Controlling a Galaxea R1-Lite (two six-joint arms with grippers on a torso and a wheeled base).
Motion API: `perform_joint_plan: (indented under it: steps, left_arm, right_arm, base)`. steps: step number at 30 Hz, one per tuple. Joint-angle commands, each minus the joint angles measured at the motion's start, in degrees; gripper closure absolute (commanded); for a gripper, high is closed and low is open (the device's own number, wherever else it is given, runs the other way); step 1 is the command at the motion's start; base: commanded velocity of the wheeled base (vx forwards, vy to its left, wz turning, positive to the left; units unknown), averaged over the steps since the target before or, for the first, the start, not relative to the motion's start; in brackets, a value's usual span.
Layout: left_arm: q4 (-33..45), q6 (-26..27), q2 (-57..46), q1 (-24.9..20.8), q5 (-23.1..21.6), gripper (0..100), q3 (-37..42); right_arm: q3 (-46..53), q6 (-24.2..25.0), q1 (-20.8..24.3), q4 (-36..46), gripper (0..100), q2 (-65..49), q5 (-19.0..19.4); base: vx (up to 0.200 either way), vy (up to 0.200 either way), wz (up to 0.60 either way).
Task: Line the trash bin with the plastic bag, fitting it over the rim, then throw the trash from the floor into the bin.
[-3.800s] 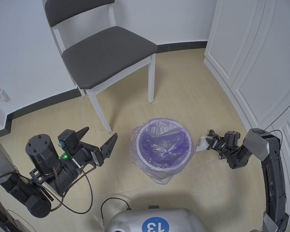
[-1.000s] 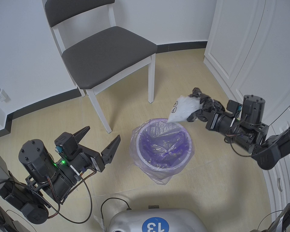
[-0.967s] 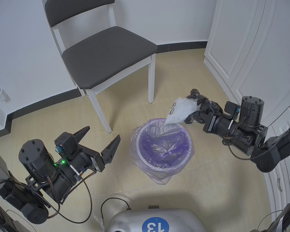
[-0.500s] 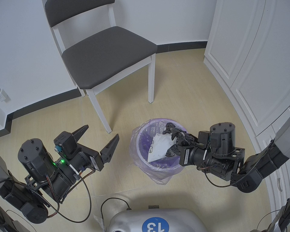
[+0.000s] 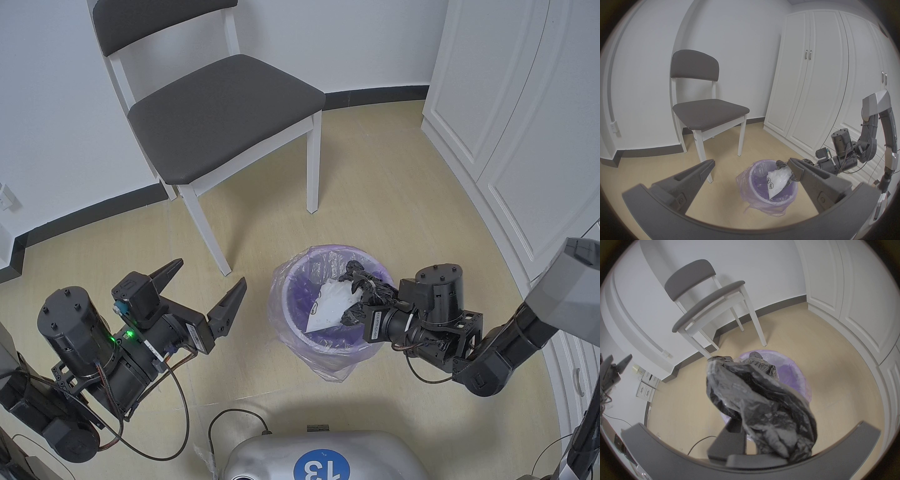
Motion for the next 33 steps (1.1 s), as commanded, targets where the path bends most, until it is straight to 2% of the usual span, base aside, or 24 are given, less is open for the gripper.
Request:
perform_joint_plan:
  steps: [1, 11, 22, 29, 33]
  left_arm:
    - [0.0, 0.0, 0.2, -0.1, 0.0, 0, 0.0]
    - [0.0, 0.0, 0.3, -0.2, 0.0, 0, 0.1]
    - [0.1, 0.0, 0.3, -0.2, 0.0, 0, 0.1]
    - [0.0, -0.1, 0.3, -0.3, 0.0, 0, 0.1]
    - [0.0, 0.0, 0.4, -0.3, 0.0, 0, 0.1]
  right_arm:
    - [-0.5, -0.1, -0.5, 0.0, 100, 4.0, 0.0]
    - [0.4, -0.9, -0.9, 0.9, 100, 2.4, -0.1]
    - [-4.2, -0.7, -4.1, 0.0, 100, 8.0, -1.6]
    - [-3.9, -0.7, -2.2, -9.2, 100, 10.7, -2.2]
    - [-4.8, -0.7, -0.8, -17.6, 100, 13.5, -5.2]
  base:
    - [0.0, 0.0, 0.0]
    - [0.0, 0.0, 0.0]
    - [0.0, 0.0, 0.0]
    - [0.0, 0.0, 0.0]
    - [0.0, 0.0, 0.0]
